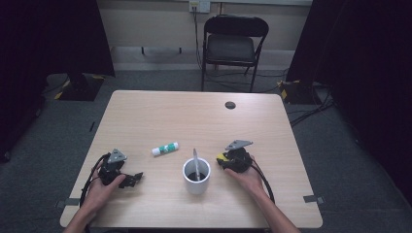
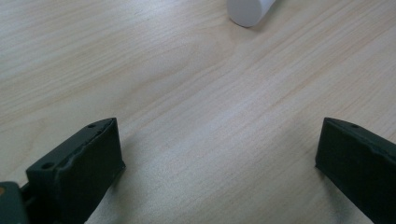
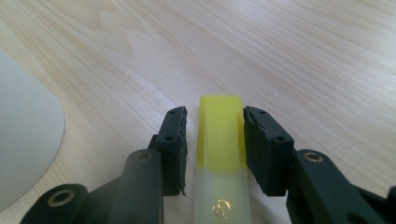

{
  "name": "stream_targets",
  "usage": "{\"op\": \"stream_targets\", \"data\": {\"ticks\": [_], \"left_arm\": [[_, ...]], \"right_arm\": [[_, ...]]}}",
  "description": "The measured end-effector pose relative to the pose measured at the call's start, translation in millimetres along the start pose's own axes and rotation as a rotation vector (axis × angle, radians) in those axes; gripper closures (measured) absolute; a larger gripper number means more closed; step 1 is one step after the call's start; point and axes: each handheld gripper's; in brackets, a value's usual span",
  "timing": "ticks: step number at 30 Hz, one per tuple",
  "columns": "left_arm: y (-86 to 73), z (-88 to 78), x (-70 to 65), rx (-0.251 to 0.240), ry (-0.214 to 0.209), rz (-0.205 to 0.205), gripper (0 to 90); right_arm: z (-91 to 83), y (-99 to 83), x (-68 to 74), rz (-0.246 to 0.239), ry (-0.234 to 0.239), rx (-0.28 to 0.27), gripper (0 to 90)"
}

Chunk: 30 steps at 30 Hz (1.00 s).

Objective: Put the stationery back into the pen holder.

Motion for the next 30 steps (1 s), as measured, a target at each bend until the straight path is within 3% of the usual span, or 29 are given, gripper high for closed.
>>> {"op": "stream_targets", "data": {"ticks": [17,30], "left_arm": [[-0.2,-0.3,0.1,0.003,-0.003,0.006,0.0],[-0.2,-0.3,0.1,0.003,-0.003,0.006,0.0]], "right_arm": [[0.7,1.1,2.2,0.017,-0.018,-0.001,67.2],[-9.5,4.8,1.3,0.045,0.033,-0.033,67.2]]}}
Point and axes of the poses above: each handheld gripper's, and its own axes: z roughly forward along the jaws, y roughly out of its top, x roughly to its left, and after that the axes turned 4 degrees about -y, right-handed
